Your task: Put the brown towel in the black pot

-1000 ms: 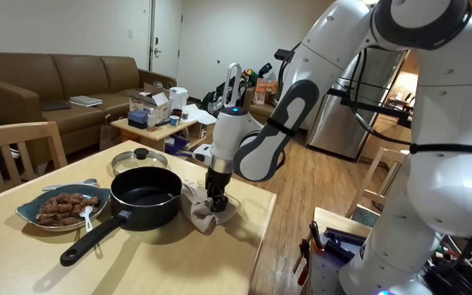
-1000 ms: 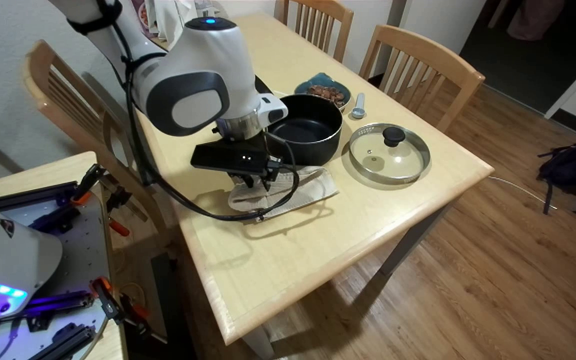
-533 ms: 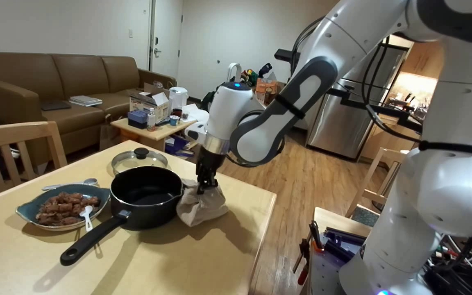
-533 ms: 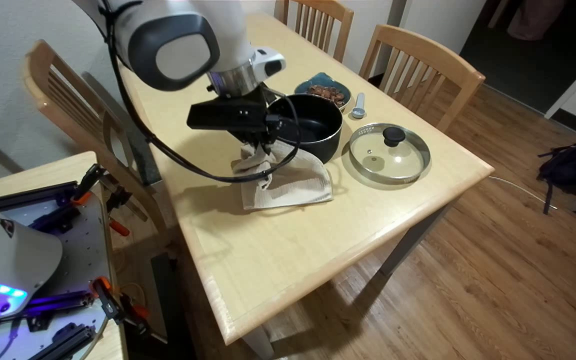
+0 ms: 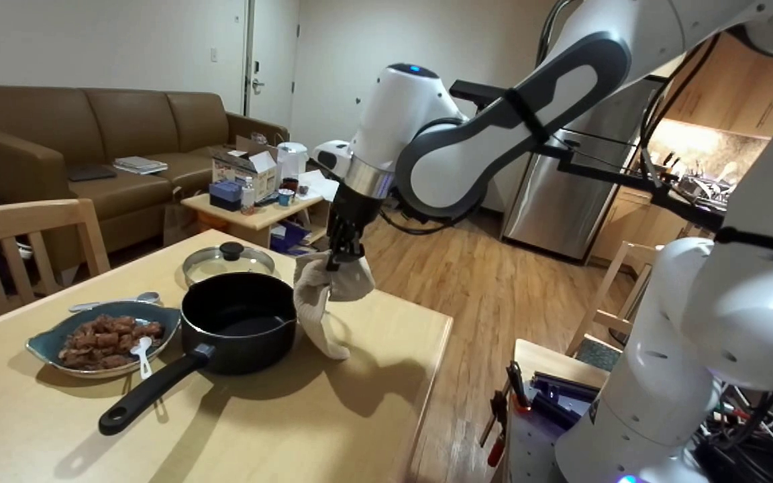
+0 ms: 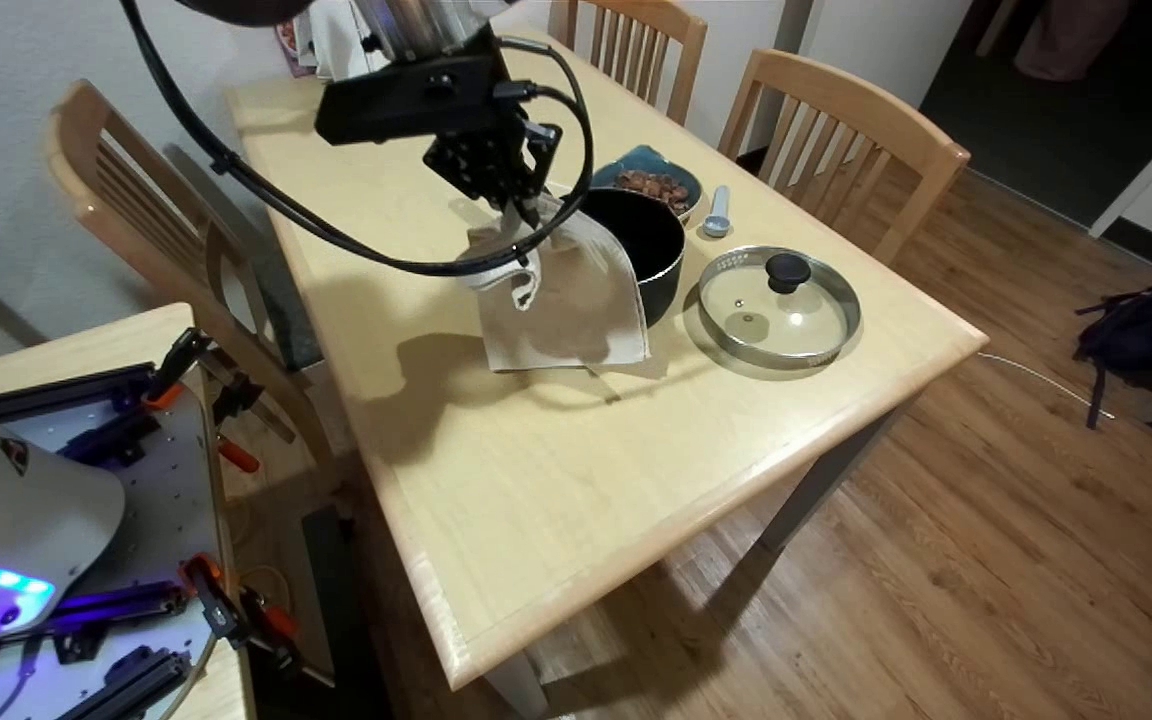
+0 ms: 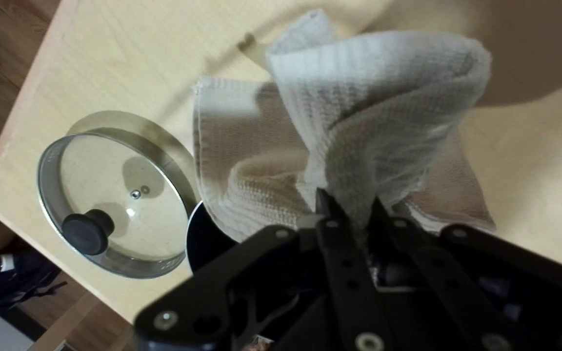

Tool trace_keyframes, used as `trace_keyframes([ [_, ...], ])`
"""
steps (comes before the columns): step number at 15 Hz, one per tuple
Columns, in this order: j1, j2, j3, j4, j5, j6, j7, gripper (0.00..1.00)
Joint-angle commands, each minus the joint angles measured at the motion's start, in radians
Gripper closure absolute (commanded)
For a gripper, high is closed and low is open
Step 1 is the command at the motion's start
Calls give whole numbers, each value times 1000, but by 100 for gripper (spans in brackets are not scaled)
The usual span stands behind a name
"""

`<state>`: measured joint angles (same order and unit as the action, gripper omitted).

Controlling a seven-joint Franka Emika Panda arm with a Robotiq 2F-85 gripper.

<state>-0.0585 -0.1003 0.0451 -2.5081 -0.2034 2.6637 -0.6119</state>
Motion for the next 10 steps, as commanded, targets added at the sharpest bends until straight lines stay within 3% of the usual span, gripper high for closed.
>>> trace_keyframes([
  [1,28,-110,-32,-31,-16,-21,43,95],
  [5,26,-167,-40,-35,-91,52,82,95],
  [10,52,-182,-47,-33,-100,170,79,95],
])
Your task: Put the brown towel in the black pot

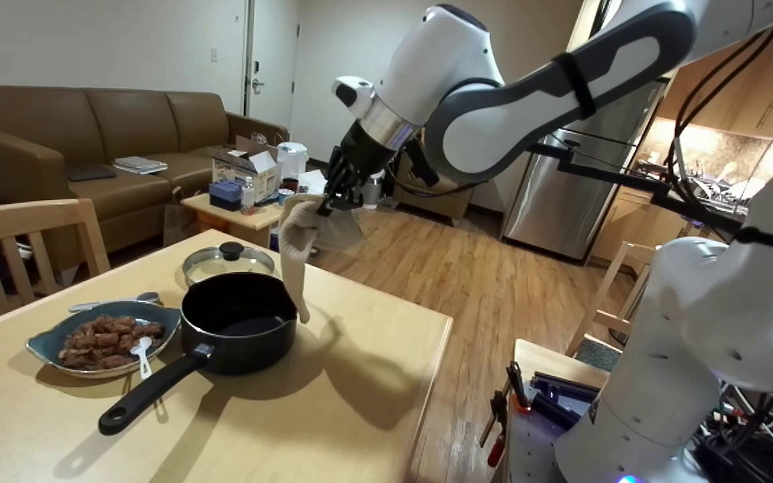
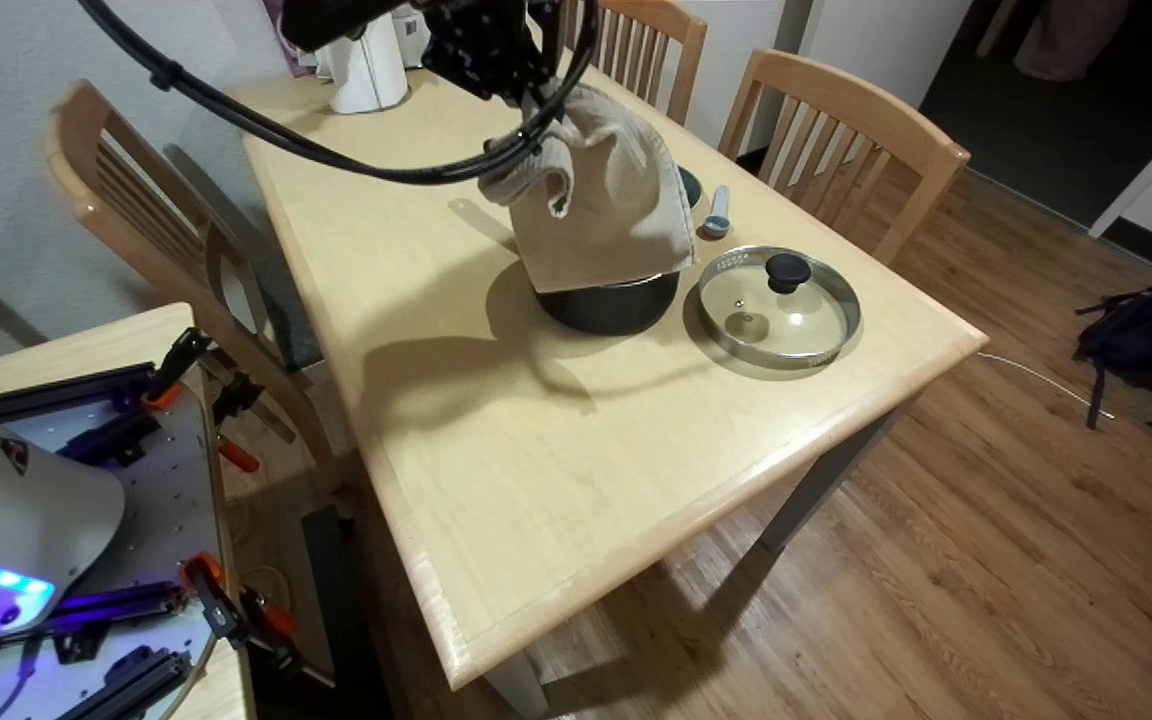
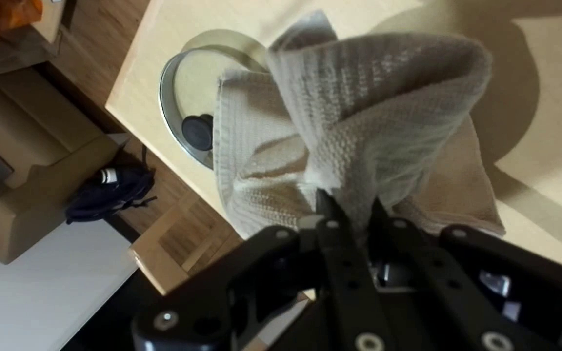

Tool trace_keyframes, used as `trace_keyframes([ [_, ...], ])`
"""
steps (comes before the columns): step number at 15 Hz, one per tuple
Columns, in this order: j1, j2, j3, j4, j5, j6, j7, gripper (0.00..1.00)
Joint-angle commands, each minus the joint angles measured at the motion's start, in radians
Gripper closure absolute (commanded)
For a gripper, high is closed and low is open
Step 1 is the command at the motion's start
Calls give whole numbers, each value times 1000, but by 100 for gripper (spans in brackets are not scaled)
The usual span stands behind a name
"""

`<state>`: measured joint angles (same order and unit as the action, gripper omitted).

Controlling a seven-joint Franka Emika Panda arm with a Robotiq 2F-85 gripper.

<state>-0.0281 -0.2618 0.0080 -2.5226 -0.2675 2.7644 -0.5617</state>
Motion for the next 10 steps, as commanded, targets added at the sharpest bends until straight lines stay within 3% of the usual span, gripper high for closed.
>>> trace_keyframes([
  [1,24,-13,-8,-15,-44,94,29,95],
  [6,62,69,-33,3,-28,216,1,95],
  [10,78,175,-62,21,68,212,-37,95],
])
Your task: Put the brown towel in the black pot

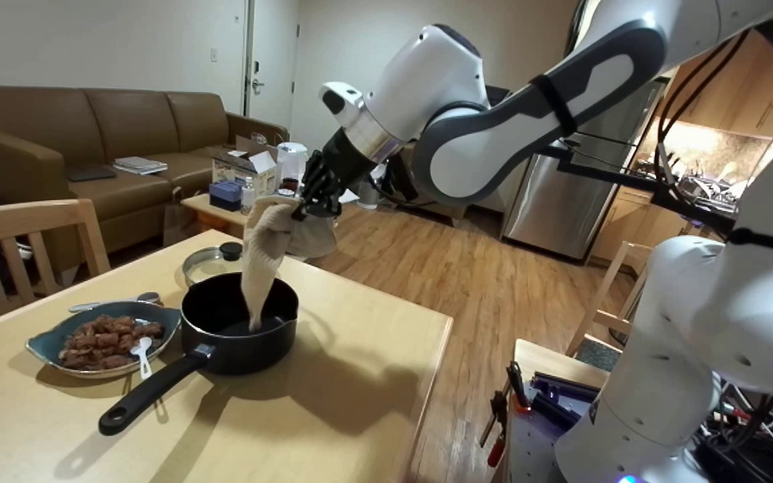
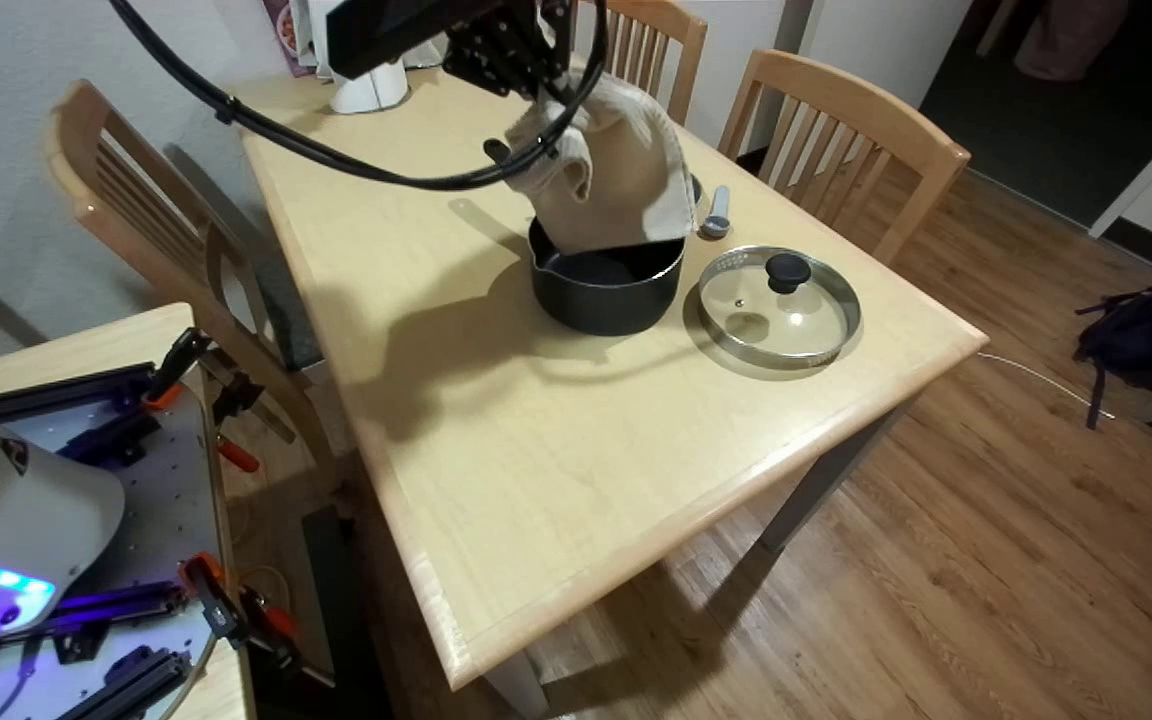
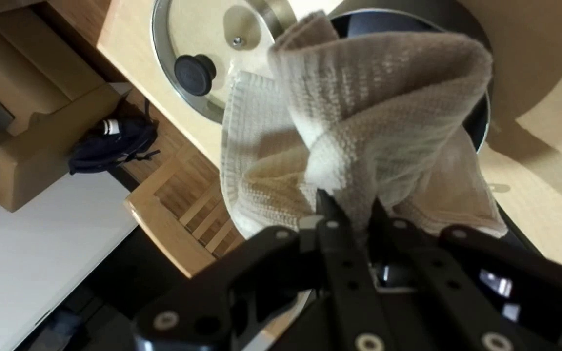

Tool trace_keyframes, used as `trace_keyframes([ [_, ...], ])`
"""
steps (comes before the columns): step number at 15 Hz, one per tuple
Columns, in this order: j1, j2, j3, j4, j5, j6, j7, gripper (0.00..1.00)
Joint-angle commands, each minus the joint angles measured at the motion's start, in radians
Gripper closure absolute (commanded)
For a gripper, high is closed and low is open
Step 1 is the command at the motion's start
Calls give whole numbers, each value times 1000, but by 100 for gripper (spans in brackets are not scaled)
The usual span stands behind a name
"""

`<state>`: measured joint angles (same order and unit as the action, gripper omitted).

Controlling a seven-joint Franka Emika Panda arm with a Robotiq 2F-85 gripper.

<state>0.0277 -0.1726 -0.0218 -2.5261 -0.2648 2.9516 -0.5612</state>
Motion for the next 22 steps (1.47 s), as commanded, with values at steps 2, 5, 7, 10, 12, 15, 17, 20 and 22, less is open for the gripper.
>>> trace_keyframes([
  [2,24,140,-44,35,113,14,-46,95],
  [5,22,213,-42,52,199,13,-87,95],
  [7,30,255,-9,57,346,22,-242,95],
  [10,5,290,90,83,548,-42,-471,95],
  [12,-10,320,120,109,635,-91,-593,95],
  [15,-45,331,140,153,744,-190,-727,95],
  [17,-96,319,145,186,777,-283,-759,95],
  [20,-123,300,105,225,772,-315,-737,95],
  [22,-132,310,90,254,764,-271,-719,95],
])
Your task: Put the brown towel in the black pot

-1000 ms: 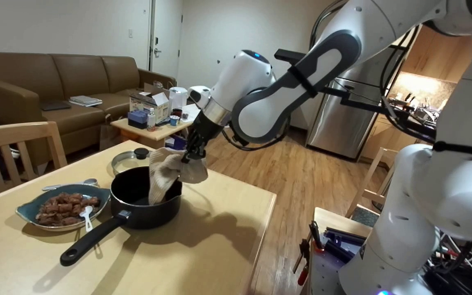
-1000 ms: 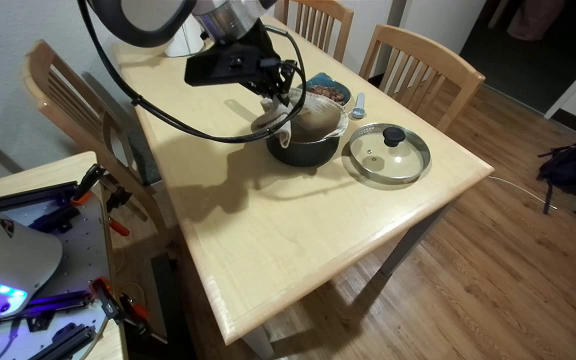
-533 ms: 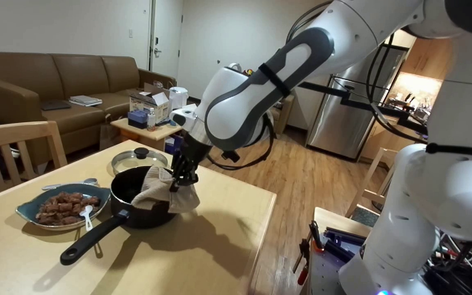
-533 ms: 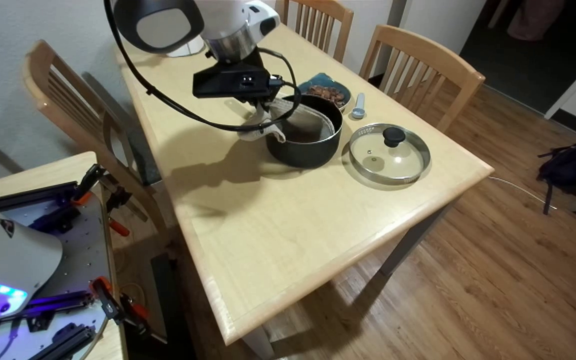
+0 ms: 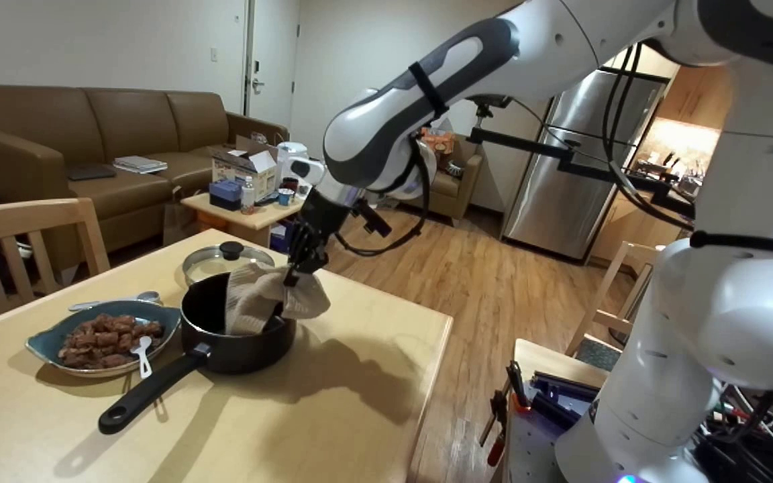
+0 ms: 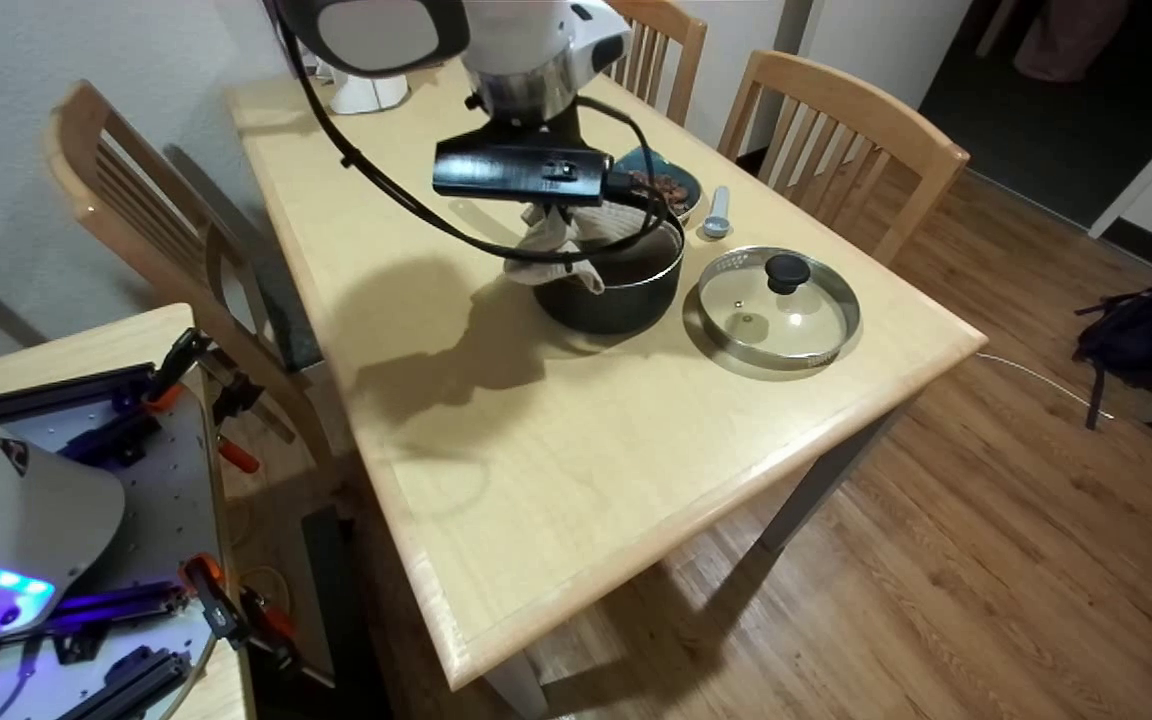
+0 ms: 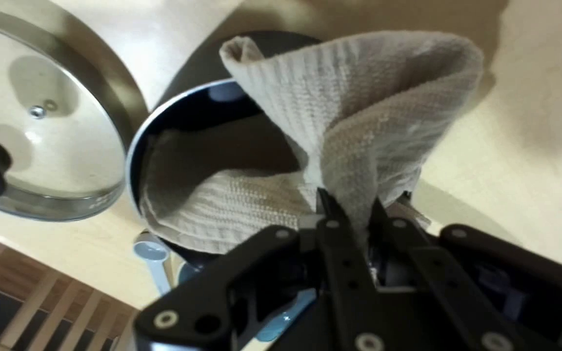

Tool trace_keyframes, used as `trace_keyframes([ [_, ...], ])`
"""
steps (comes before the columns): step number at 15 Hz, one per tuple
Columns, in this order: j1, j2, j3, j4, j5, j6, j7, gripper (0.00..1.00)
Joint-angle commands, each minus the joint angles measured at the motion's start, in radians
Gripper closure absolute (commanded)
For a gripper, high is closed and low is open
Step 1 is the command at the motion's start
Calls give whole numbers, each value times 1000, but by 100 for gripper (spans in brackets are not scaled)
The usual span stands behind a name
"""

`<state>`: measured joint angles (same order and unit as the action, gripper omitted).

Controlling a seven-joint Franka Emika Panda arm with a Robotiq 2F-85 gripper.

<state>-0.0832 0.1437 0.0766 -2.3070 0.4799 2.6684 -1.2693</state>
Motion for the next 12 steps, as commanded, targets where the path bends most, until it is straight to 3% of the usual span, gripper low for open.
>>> trace_keyframes([
  [1,-22,9,-10,49,19,57,-20,95],
  [12,-21,223,60,141,12,190,-77,95],
])
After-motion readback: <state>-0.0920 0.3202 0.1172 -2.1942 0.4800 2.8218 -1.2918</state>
